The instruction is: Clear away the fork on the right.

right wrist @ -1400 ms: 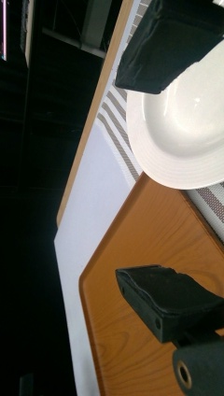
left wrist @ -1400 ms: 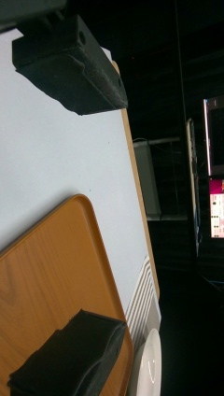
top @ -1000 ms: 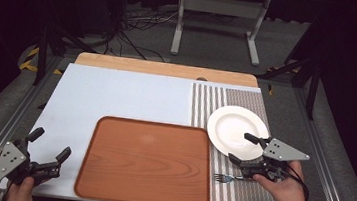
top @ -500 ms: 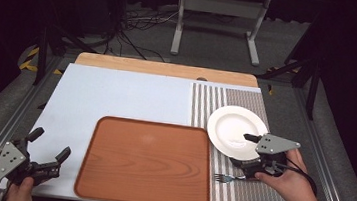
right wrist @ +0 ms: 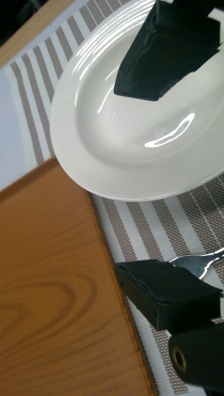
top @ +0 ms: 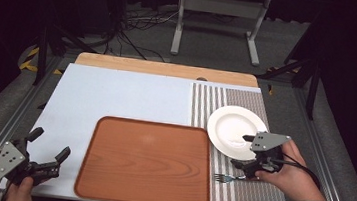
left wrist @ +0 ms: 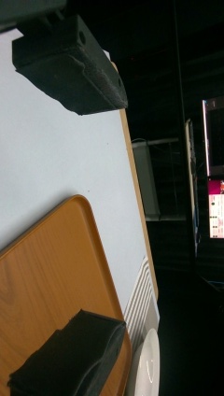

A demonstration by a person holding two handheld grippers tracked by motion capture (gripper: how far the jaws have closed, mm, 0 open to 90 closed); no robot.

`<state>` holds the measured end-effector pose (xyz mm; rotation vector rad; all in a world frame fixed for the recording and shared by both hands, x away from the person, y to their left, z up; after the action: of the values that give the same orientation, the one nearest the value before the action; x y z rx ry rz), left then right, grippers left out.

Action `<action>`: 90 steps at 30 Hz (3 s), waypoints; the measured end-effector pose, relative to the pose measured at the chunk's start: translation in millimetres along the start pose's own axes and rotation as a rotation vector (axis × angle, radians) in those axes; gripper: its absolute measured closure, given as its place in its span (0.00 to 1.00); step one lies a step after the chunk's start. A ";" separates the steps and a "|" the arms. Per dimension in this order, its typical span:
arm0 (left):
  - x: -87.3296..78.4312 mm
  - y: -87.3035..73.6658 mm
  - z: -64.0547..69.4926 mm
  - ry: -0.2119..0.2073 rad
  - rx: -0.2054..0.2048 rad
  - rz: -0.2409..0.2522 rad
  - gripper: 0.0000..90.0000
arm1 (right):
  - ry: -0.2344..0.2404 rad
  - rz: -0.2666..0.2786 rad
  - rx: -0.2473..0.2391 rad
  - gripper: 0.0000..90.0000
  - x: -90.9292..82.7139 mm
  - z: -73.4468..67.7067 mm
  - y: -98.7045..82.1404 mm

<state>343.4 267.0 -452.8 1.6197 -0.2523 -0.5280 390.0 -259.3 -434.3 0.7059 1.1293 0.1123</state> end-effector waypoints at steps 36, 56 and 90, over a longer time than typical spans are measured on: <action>0.4 -1.9 -1.0 -0.002 -0.004 -0.007 0.01 | 0.299 -0.481 -0.239 0.35 18.5 -31.8 -54.5; 1.2 -2.2 1.1 -0.014 -0.003 -0.011 0.01 | 0.327 -0.612 -0.363 0.60 23.6 -28.5 -69.7; 0.4 -1.0 0.3 -0.010 -0.004 -0.004 0.01 | 0.296 -0.596 -0.448 0.87 13.2 -20.9 -55.9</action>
<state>343.4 266.7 -453.8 1.6146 -0.2549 -0.5397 363.4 -287.7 -481.4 -0.0644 1.4923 -0.0400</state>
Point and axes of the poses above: each handheld gripper's, and its own axes: x roughly forward along the jaws, y roughly out of its top, z roughly to its right, the point moved 9 cm from there along x, roughly forward along the jaws, and after that the axes turned 6 degrees about -z, right-handed, at the moved point
